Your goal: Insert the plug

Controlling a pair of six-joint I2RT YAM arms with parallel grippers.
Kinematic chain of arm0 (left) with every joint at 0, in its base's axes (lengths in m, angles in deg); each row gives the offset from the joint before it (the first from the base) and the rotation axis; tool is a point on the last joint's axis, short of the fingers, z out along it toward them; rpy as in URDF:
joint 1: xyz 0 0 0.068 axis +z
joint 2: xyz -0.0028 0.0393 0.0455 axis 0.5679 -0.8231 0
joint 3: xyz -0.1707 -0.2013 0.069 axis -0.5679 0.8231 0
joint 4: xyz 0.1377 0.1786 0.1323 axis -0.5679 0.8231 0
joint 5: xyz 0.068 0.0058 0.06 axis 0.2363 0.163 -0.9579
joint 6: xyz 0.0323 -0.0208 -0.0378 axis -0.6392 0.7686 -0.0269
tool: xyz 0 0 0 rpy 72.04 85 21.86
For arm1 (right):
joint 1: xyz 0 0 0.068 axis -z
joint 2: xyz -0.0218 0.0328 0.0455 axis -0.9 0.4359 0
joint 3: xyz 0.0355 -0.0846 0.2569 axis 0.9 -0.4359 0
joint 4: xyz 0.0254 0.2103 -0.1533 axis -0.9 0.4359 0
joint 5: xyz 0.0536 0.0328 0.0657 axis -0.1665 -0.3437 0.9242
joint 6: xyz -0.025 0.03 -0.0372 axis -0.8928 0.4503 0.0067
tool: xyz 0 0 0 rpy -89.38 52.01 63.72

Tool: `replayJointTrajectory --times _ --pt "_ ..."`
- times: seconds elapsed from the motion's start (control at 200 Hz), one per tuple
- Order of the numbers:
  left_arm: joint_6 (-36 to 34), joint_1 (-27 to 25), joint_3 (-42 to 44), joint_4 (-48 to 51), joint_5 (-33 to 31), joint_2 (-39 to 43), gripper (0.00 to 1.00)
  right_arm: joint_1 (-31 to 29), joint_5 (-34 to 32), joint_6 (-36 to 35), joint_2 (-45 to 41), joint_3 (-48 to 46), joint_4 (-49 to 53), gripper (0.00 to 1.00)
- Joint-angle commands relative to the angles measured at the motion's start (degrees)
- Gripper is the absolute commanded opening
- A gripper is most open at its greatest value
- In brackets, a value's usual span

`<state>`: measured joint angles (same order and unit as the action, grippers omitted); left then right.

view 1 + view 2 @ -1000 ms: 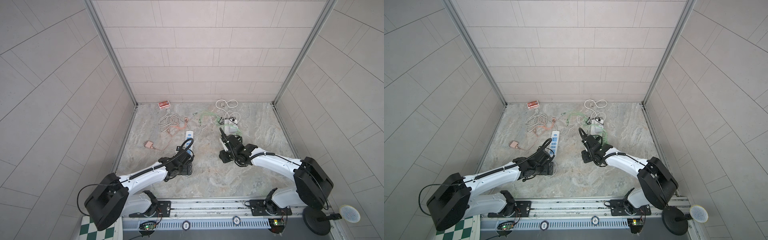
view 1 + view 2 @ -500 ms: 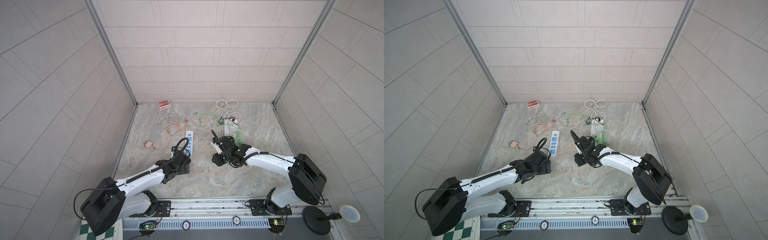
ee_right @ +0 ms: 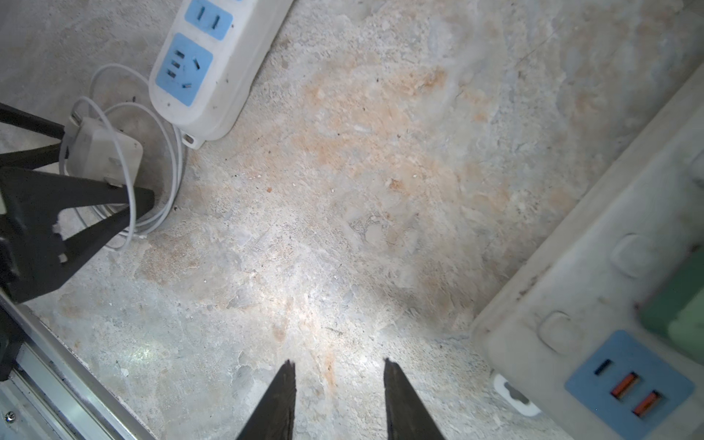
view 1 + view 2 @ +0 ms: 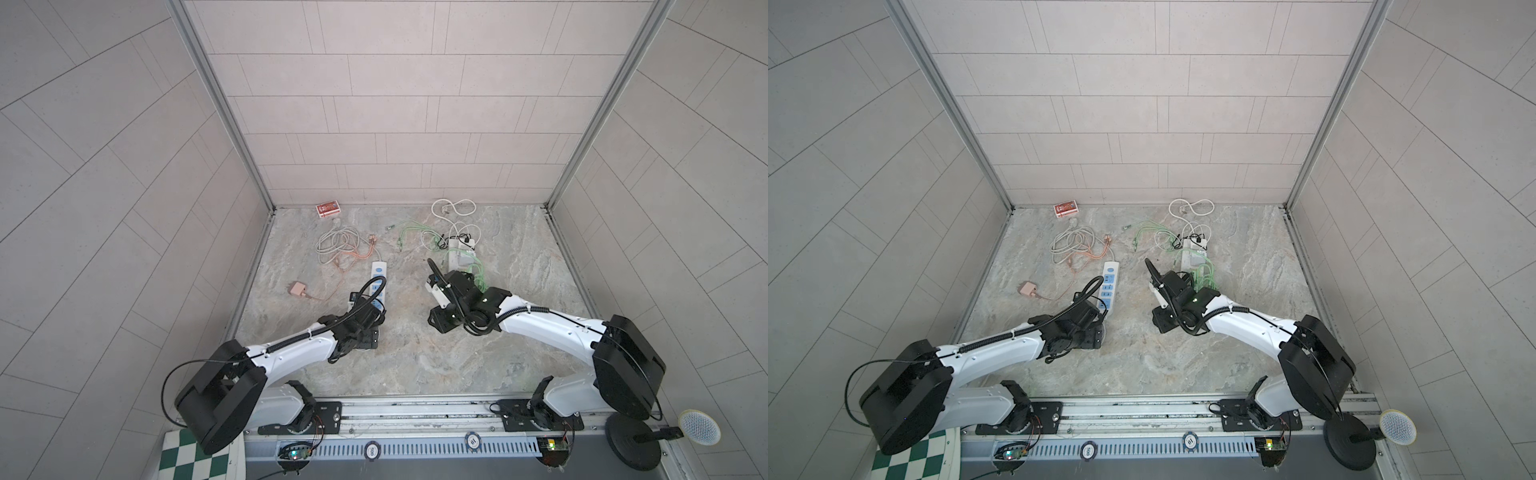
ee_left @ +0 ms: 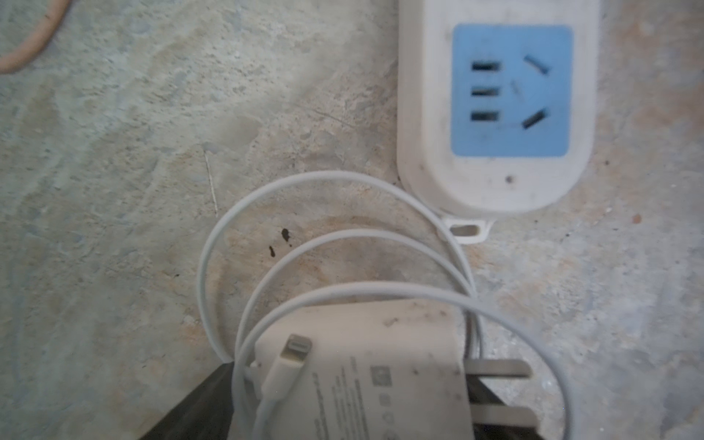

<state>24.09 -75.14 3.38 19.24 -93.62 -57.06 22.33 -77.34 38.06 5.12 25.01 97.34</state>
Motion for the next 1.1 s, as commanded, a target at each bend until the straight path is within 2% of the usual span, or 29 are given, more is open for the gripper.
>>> replayJointTrajectory --times 0.0,0.24,0.43,0.691,0.816,0.996,1.096 --pt "-2.05 0.24 -1.11 1.30 0.50 2.64 0.86 1.07 -0.02 -1.11 -1.50 -0.71 1.65 0.39" --pt "-5.34 0.19 -2.51 2.07 1.17 5.29 0.66 2.03 0.37 -1.34 -2.86 -1.34 1.65 0.38" --pt "-6.94 0.13 -3.65 1.46 2.04 5.43 0.58 3.23 0.77 -1.59 -4.29 -1.78 1.61 0.38" --pt "-7.75 -2.40 -6.13 3.79 3.30 9.75 0.55 4.93 1.82 -1.61 -5.83 -2.65 1.74 0.38" --pt "-10.54 -3.38 -5.50 2.23 3.68 13.61 0.55 6.15 2.84 0.21 -5.32 -2.66 1.13 0.38" --pt "-19.44 -4.54 -5.15 -6.83 3.76 15.98 0.56 9.84 5.90 4.28 -6.61 -2.99 -0.89 0.38" --pt "-27.37 -5.08 -4.30 -13.99 5.36 15.07 0.56 12.35 9.51 5.98 -9.01 -3.43 -3.21 0.39"
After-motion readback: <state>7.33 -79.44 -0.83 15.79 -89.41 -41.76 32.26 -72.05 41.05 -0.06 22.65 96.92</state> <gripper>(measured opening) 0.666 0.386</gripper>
